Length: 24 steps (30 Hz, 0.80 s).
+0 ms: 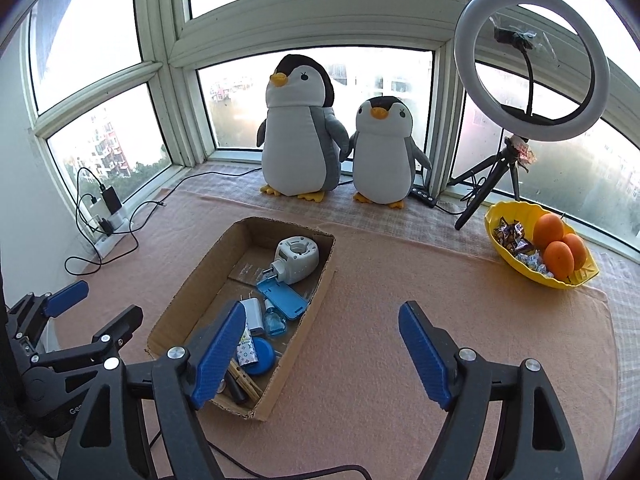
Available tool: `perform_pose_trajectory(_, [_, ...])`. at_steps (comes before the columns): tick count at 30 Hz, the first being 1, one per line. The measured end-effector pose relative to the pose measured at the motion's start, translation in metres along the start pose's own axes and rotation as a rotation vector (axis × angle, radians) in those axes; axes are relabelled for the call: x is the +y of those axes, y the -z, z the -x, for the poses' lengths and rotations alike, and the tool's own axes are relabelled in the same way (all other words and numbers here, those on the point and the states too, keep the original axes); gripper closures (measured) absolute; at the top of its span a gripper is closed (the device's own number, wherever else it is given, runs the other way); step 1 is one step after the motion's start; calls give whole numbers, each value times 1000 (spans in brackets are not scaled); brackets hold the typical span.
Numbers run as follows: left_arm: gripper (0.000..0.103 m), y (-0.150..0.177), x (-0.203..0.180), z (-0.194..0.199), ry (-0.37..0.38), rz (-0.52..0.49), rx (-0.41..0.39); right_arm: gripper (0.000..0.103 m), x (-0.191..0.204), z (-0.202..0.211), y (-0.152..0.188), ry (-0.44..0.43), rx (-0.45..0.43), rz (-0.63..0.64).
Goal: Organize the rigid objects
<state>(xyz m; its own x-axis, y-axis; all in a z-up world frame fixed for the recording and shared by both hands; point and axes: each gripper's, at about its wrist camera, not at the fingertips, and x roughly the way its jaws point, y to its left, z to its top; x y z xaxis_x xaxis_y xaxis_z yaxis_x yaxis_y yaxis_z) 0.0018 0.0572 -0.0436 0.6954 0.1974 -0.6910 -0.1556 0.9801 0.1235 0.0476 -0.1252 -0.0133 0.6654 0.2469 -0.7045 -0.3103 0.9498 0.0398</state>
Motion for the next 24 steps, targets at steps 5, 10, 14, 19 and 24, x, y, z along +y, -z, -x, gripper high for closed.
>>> perform_pose_trajectory(5, [23, 0, 1, 1, -3, 7, 0, 27, 1, 2, 0, -1, -5, 0])
perform_pose_trajectory(10, [23, 0, 2, 1, -2, 9, 1, 27, 2, 1, 0, 3, 1, 2])
perform_pose_trajectory(14, [23, 0, 2, 1, 0, 9, 3, 27, 1, 1, 0, 3, 1, 3])
perform_pose_trajectory(19, [23, 0, 2, 0, 0, 10, 4, 27, 0, 0, 0, 6, 4, 1])
perform_pose_trajectory(24, [23, 0, 2, 0, 0, 10, 5, 27, 2, 0, 0, 8, 9, 8])
